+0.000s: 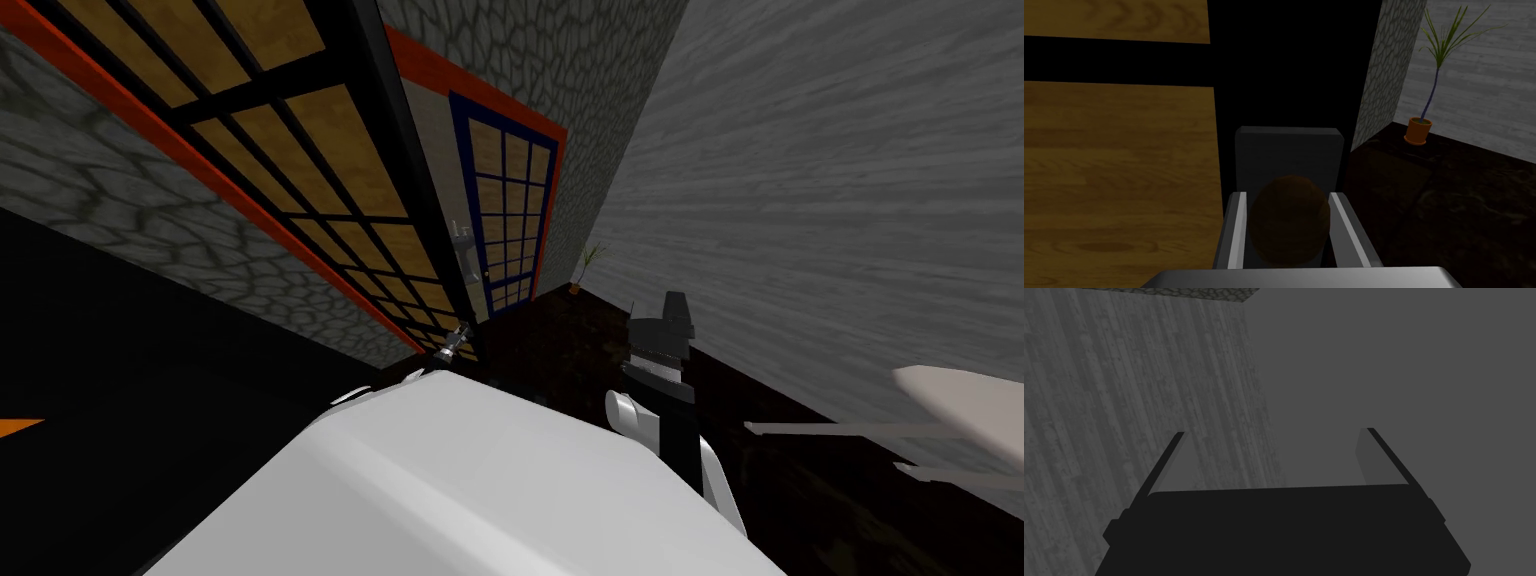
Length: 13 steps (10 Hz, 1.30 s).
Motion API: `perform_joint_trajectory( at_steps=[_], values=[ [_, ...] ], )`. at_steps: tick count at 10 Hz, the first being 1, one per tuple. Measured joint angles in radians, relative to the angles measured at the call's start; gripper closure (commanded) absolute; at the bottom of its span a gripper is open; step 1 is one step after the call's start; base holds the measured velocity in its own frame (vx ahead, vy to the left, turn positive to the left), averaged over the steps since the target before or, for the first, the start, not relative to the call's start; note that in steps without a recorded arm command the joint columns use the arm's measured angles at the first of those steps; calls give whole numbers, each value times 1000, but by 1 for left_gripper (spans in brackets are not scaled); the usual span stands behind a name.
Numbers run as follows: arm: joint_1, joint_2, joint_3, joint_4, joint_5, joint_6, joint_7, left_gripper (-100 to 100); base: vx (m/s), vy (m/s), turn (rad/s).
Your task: Pull the door open
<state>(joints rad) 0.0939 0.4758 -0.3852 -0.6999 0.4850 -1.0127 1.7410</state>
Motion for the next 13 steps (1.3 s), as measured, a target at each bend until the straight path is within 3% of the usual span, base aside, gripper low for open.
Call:
perform_joint_trajectory(
  at_steps=[5,6,9,11,13],
  values=[
    [14,26,-33,27,-28,-69,44,100,-201,74,-136],
    [33,39,-40,10,-33,-75,53,100,-203,68,-98],
    [44,55,-61,28,-50,-115,79,100,-165,39,-72],
    [50,57,-65,35,-52,-122,84,100,-149,57,-148],
    [48,63,-73,50,-55,-145,95,100,-191,70,-158]
  ],
)
